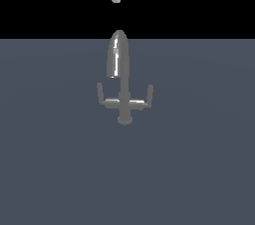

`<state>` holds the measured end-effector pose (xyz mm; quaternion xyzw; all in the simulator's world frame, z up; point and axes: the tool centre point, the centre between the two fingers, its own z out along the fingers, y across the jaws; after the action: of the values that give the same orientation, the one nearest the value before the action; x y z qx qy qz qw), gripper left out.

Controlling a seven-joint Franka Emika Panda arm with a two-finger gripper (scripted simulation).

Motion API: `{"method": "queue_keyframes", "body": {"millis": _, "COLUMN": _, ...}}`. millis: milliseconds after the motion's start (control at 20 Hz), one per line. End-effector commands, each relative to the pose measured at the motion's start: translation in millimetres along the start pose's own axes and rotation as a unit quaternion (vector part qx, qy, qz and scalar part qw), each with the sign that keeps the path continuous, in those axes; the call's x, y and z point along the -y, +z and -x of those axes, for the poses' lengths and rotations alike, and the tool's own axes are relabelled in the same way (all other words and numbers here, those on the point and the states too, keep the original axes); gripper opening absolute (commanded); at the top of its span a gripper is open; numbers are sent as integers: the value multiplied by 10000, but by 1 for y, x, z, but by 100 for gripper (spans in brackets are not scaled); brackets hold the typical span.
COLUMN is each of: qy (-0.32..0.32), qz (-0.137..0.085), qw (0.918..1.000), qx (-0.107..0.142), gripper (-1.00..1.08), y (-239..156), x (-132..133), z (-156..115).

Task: Turn on the faucet by rotating a designated handle.

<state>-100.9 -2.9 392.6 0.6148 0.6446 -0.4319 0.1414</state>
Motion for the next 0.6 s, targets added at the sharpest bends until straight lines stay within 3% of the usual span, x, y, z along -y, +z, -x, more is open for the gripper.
{"method": "queue_keyframes", "body": {"millis": 0, "qy": -407, "qz": -34, "qw": 9990, "qx": 192, "gripper": -100, "y": -1, "x": -10, "z": -4}}
{"method": "queue_keyframes", "body": {"millis": 250, "qy": -1195, "qz": -122, "qw": 9913, "qx": 544, "gripper": -100, "y": -2, "x": -30, "z": -14}}
{"method": "queue_keyframes", "body": {"millis": 550, "qy": -2118, "qz": -263, "qw": 9725, "qx": 927, "gripper": -100, "y": -3, "x": -53, "z": -28}}
